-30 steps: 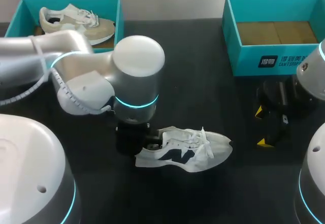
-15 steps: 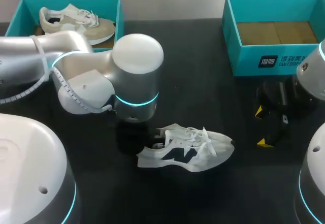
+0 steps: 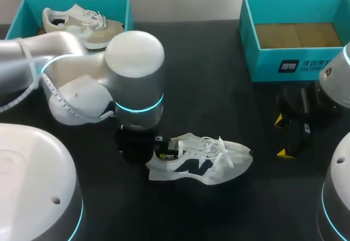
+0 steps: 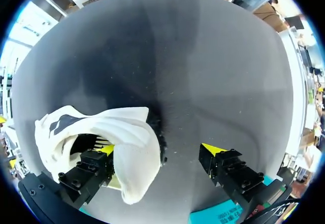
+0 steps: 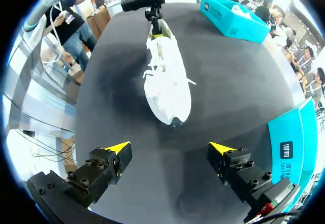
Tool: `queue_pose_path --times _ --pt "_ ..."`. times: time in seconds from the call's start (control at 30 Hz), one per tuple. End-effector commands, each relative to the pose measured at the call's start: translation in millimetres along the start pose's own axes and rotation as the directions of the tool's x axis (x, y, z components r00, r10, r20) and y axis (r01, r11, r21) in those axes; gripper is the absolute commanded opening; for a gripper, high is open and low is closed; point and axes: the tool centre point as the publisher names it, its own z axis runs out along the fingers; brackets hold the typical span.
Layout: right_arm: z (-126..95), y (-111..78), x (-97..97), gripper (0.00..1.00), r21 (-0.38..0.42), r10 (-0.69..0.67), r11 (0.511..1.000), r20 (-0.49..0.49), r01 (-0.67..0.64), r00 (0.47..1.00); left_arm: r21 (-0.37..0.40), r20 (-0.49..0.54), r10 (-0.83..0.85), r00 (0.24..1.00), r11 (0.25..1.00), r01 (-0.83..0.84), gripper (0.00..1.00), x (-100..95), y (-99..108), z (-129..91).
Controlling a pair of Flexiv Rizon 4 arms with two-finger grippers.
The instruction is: Take the shoe out of the shoebox, open the shoe tongue, remove and reinsert the insole, then place the shoe into the shoebox
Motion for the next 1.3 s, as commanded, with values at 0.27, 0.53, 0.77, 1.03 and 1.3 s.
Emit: queue_pose_path --times 0.27,0.53,0.77,1.03,1.3 --pt "1.2 0.2 0.9 1.0 0.002 0.001 1.0 0.003 -0.001 1.0 0.019 0.188 -0.185 0.965 0.983 0.185 1.0 28.9 -7.4 -42.3" --pt "1.2 0.2 0.9 1.0 0.002 0.001 1.0 0.003 -0.001 1.0 0.097 0.319 -0.352 0.88 0.936 0.339 1.0 47.8 -15.7 -77.6" --pt "1.2 0.2 0.9 1.0 0.002 0.001 1.0 0.003 -0.001 1.0 0.324 0.384 -0.606 0.697 0.795 0.512 1.0 67.1 -27.8 -87.2" --pt "1.2 0.2 0.9 1.0 0.002 0.001 1.0 0.003 -0.001 1.0 0.408 0.326 -0.697 0.638 0.713 0.571 1.0 79.3 -32.1 -84.5" --pt "1.2 0.2 0.9 1.0 0.002 0.001 1.0 0.003 -0.001 1.0 0.408 0.326 -0.697 0.638 0.713 0.571 1.0 79.3 -32.1 -84.5"
